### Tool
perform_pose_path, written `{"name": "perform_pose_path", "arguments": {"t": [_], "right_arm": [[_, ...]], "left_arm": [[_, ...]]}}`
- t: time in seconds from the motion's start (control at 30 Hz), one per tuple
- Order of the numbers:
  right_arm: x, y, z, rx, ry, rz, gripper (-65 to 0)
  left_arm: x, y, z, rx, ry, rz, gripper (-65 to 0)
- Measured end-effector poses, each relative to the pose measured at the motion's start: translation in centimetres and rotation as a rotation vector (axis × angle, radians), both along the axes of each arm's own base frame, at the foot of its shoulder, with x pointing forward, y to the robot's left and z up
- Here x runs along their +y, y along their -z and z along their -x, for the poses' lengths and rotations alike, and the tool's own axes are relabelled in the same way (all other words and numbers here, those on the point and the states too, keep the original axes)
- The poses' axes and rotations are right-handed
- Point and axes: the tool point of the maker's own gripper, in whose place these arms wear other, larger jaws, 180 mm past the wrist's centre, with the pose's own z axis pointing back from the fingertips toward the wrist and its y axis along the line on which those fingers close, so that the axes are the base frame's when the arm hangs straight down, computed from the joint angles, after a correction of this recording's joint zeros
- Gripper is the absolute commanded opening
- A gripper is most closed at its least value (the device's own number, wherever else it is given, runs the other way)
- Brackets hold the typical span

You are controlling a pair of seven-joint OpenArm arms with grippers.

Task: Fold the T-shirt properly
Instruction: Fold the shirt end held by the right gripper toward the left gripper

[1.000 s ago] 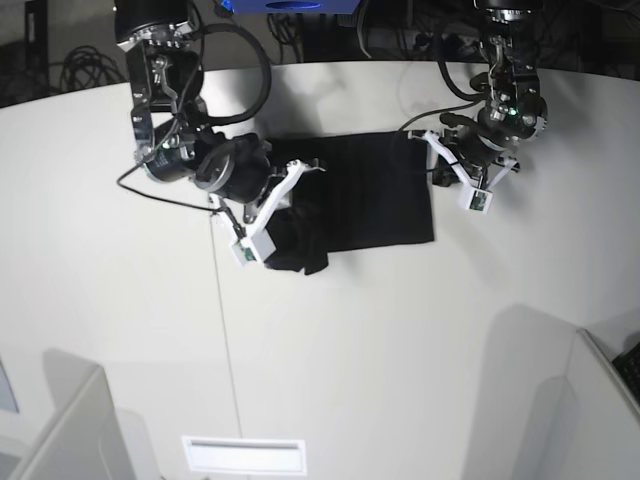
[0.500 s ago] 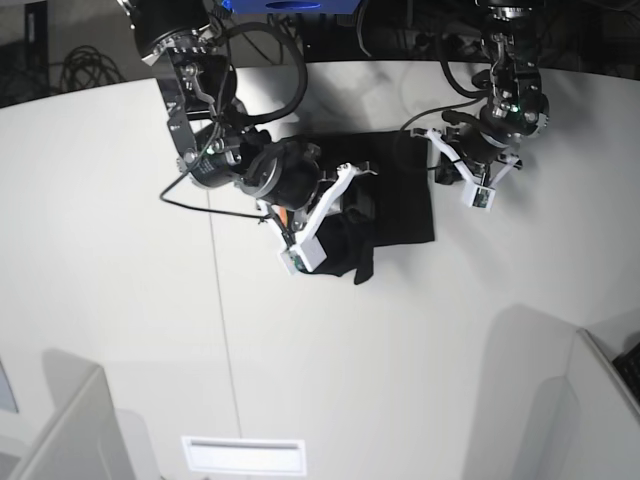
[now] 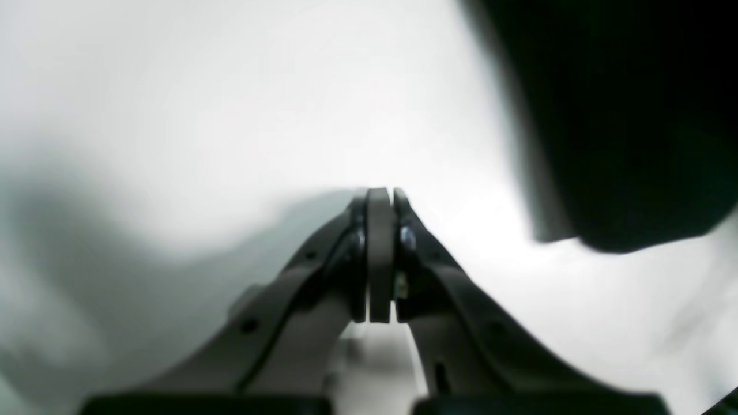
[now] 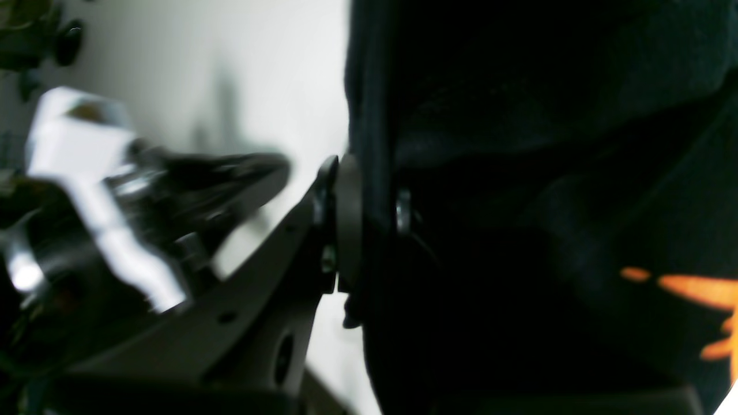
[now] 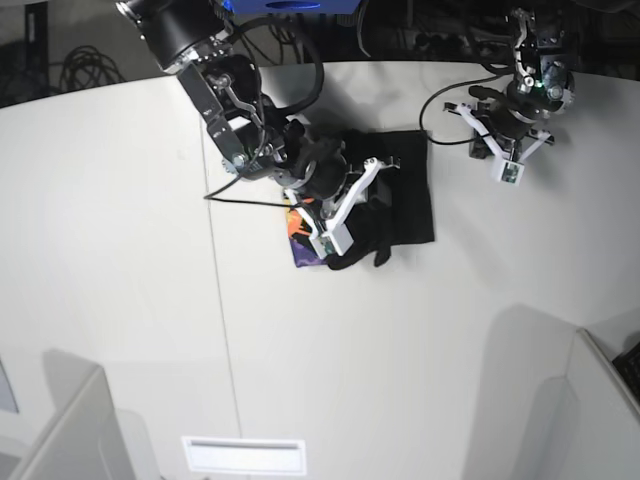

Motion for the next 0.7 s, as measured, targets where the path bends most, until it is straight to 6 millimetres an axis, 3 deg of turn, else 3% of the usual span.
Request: {"name": "perform_pose_path", "arguments": {"t": [0.37, 0.5, 0.7], "right_arm": [[-0.2, 2.5, -1.4, 0.014, 0.023, 0.04, -65.0], [0.3, 2.5, -1.3, 0.023, 0.022, 0.034, -65.0], [0.9, 2.8, -0.8, 0.049, 0.004, 0.034, -65.0]], "left_arm": [[4.6, -1.1, 4.3, 0.073, -0.035, -0.102, -65.0], [6.0, -2.0, 4.1, 0.052, -0.051, -0.127, -65.0], [6.2, -2.1, 4.1, 0.051, -0.053, -0.129, -65.0]]}}
